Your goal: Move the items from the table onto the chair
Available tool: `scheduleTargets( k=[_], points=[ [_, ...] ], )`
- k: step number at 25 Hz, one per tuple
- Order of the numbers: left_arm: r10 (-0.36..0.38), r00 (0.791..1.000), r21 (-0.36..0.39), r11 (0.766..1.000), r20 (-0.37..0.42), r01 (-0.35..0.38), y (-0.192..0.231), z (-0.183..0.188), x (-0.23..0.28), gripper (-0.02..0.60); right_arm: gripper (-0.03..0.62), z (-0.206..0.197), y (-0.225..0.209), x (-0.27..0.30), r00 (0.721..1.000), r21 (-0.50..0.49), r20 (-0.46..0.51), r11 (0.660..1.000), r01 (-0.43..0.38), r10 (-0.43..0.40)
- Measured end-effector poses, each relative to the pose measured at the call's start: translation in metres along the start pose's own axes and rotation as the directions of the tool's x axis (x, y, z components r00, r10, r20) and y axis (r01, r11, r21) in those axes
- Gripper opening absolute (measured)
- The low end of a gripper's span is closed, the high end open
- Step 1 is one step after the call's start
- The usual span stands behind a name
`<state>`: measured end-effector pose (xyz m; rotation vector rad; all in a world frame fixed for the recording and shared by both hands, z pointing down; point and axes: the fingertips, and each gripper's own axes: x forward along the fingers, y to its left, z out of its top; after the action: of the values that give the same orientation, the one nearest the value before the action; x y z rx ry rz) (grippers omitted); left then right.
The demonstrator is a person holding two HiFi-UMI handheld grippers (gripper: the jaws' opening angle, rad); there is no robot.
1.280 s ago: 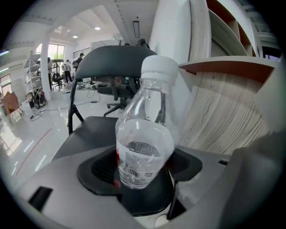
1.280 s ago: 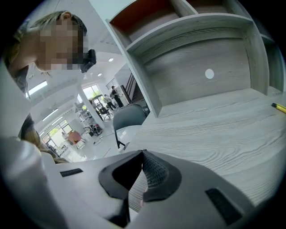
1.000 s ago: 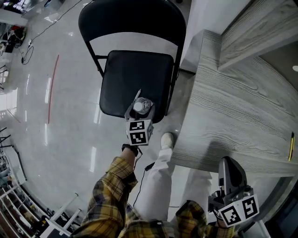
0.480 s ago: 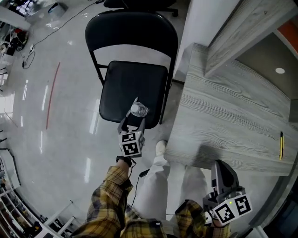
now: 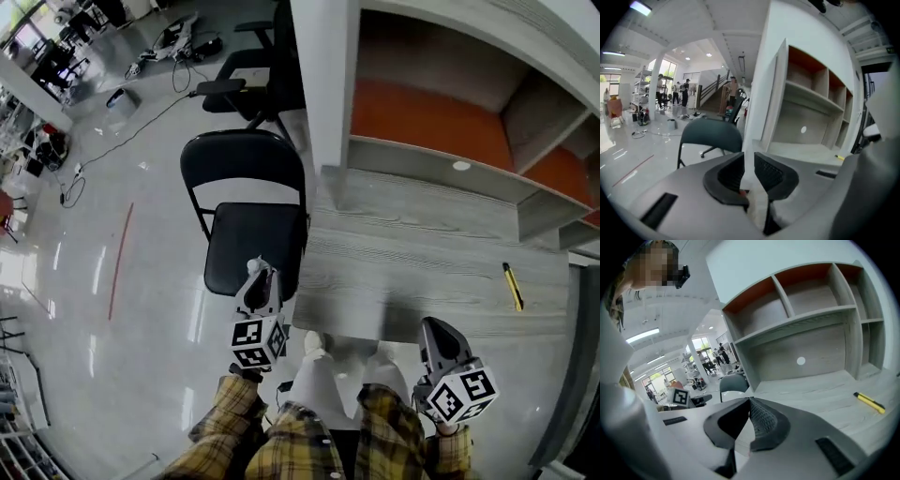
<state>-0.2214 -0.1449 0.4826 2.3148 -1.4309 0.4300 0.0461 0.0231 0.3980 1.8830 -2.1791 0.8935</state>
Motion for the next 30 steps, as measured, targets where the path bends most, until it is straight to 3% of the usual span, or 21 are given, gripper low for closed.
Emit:
scheduleTargets(
  k=[3,6,9,14,21,24,30],
  points=[
    [-0.121,0.99,0.033,0.992,0.07,0.118,-0.084,0.065,-0.017,0.035,0.017,0.028,-0.033,-0.038,0.998,-0.025,0.055,1.0,0.017,-0.016],
    [-0.24,0.966,0.042,0.971,0.095,0.237,-0.174,0.099,-0.029,0.006,0.018,0.043,-0.081,-0.071,0.994,-0.043,0.092,0.997,0.059,-0.055],
    [-0.352,0.933,0.056,0.935,0.077,0.349,-0.266,0.106,-0.028,0.005,0.018,0.052,-0.148,-0.101,0.987,-0.056,0.102,0.989,0.134,-0.128],
    [-0.459,0.888,0.072,0.886,-0.006,0.458,-0.374,0.089,-0.032,0.005,0.02,0.037,-0.261,-0.119,0.981,-0.133,0.001,0.972,0.192,-0.193],
    [-0.467,0.876,0.055,0.878,-0.119,0.475,-0.424,0.06,-0.042,0.005,0.026,-0.022,-0.368,-0.12,0.953,-0.187,-0.214,0.967,0.173,-0.212],
    [-0.451,0.884,0.049,0.887,-0.121,0.459,-0.428,0.059,-0.043,0.005,0.101,-0.042,-0.387,-0.109,0.946,-0.199,-0.266,0.971,0.136,-0.187],
    [-0.412,0.901,0.056,0.905,-0.136,0.422,-0.432,0.053,-0.045,0.005,0.178,-0.066,-0.414,-0.087,0.922,-0.233,-0.351,0.969,0.082,-0.163]
  ],
)
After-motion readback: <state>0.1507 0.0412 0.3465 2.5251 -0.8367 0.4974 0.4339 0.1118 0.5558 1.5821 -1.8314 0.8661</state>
